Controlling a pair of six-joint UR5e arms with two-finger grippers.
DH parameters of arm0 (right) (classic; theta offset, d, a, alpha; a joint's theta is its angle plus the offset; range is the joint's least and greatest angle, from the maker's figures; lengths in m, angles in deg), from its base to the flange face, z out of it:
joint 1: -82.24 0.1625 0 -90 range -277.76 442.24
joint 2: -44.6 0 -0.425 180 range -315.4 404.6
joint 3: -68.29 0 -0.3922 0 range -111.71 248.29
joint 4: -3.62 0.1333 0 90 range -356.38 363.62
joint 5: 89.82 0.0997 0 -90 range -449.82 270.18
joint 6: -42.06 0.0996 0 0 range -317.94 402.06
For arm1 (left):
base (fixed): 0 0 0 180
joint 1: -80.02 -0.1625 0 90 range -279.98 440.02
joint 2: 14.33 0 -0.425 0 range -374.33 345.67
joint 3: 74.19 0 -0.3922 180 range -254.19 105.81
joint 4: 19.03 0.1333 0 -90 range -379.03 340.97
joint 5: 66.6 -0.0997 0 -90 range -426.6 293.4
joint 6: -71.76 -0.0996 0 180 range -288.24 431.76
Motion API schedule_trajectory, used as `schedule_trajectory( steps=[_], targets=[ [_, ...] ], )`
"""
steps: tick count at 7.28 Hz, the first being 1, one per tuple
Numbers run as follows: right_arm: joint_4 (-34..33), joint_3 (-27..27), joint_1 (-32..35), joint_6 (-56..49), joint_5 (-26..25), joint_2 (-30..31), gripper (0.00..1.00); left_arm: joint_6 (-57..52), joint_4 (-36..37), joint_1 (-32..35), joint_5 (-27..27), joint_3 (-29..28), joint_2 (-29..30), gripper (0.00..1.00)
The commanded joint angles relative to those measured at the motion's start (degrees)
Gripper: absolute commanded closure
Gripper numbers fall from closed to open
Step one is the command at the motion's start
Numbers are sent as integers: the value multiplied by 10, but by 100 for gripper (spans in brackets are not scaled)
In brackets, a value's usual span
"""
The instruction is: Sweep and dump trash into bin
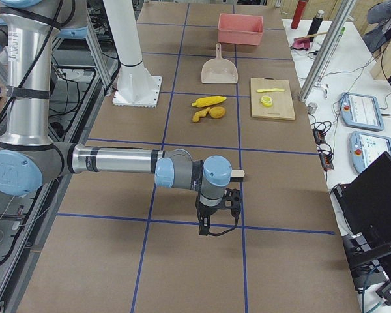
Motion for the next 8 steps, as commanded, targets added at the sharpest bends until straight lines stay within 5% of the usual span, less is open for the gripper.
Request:
schedule_trajectory(
  steps=[1, 8],
  targets=[
    [0, 0, 0, 0, 1, 0, 0, -2, 1, -1, -1, -1, 1, 2],
    [0, 0, -3, -1, 5, -7, 0, -1, -2, 0, 1, 1, -4, 2]
  ],
)
